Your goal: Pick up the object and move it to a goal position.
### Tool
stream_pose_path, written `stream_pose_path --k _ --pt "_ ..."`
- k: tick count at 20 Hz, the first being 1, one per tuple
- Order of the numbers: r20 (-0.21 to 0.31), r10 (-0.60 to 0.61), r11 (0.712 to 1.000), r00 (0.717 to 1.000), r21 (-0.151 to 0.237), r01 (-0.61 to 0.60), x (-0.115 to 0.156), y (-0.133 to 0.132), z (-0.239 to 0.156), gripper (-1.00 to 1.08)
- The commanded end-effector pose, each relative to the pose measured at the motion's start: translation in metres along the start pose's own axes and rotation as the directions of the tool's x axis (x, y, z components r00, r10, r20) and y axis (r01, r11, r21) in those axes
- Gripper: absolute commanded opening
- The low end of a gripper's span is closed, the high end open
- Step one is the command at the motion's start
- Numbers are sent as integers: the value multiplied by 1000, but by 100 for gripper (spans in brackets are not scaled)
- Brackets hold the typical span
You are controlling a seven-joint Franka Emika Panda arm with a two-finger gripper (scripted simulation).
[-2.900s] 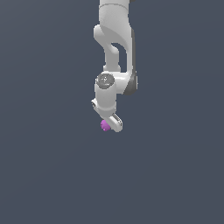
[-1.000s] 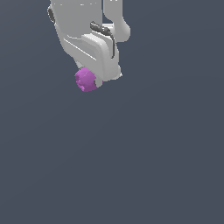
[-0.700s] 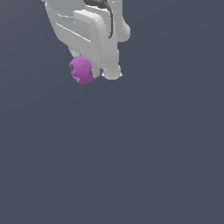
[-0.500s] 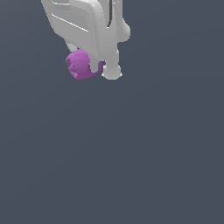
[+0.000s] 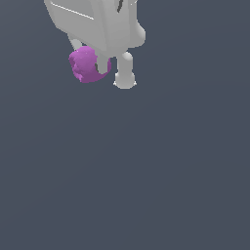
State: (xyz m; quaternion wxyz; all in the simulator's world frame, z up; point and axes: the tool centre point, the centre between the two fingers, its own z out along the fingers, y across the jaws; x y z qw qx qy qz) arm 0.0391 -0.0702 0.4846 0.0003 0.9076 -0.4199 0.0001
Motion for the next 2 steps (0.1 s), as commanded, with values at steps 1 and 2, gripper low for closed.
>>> stream_pose_path --k 1,2 --pt "0 0 1000 1000 0 0 0 0 -2 -100" --pt "0 0 1000 1000 0 0 0 0 -2 -100"
